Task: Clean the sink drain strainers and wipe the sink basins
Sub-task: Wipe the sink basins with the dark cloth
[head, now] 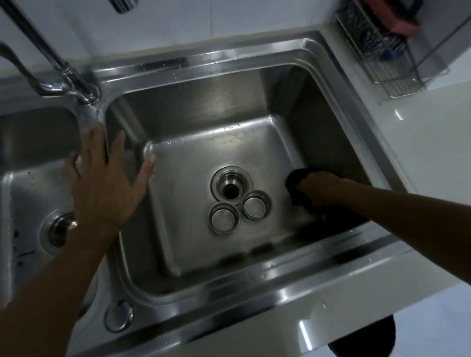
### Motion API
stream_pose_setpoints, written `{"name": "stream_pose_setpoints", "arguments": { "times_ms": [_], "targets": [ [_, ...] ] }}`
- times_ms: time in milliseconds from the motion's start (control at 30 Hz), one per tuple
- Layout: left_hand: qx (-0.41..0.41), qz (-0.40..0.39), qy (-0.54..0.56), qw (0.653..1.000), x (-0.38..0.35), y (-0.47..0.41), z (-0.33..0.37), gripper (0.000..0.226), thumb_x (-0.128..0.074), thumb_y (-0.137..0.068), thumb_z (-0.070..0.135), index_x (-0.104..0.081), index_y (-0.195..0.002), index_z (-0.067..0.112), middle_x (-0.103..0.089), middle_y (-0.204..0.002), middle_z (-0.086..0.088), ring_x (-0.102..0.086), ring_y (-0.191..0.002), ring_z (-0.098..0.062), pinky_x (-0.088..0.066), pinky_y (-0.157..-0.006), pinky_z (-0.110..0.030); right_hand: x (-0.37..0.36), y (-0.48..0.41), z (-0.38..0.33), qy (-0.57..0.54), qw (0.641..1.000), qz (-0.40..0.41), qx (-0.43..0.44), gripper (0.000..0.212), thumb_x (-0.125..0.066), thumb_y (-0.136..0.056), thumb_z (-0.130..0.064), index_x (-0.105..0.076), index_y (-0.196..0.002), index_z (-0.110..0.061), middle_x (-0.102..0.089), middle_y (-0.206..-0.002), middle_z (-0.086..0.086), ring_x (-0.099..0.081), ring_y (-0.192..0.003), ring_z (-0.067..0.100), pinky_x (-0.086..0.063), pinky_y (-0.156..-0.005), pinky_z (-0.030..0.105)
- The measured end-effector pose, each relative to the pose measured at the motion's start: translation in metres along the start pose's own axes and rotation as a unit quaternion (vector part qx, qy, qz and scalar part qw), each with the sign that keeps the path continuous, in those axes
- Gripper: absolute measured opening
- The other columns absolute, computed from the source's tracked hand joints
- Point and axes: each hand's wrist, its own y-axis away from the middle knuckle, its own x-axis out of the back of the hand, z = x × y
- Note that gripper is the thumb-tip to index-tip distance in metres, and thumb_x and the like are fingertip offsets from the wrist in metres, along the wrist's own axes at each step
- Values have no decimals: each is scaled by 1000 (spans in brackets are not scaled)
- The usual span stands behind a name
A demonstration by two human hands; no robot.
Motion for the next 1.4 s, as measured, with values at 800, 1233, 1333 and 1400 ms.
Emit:
{"name": "stream_pose_setpoints", "arguments": {
  "times_ms": [800, 1233, 1333, 1400],
  "targets": [
    [59, -147, 78, 984, 71, 125, 25, 80, -25, -100, 63, -29, -162, 11, -12, -172, -15, -11, -160, -32, -12, -124, -62, 7, 174, -203, 38, 830, 399, 388, 42, -44, -101, -21, -62, -138, -9, -56, -147, 8, -43, -142, 24, -30, -122, 40],
    [-56, -208, 34, 976, 52, 123, 76, 84, -18, -100, 74, -29, -162, 17, -7, -173, -15, -7, -160, -32, -17, -124, -62, -38, 182, -121, -50, 902, 343, 258, 49, -41, -102, -25, -52, -147, -11, -48, -154, 13, -48, -140, 32, -39, -118, 45],
    [-104, -229, 47, 967, 37, 116, 138, 84, -17, -99, 77, -31, -162, 23, -11, -173, -15, -12, -160, -32, -18, -123, -59, -64, 198, -26, -51, 918, 358, 165, 49, -39, -101, -32, -61, -140, -10, -58, -145, 13, -61, -128, 30, -37, -114, 38],
    [-116, -237, 73, 962, 29, 111, 179, 84, -19, -98, 77, -34, -161, 23, -12, -173, -14, -12, -160, -31, -17, -123, -58, -79, 206, 29, -35, 925, 354, 132, 50, -37, -102, -34, -60, -140, -10, -56, -146, 13, -60, -129, 32, -33, -113, 40]
  ]
}}
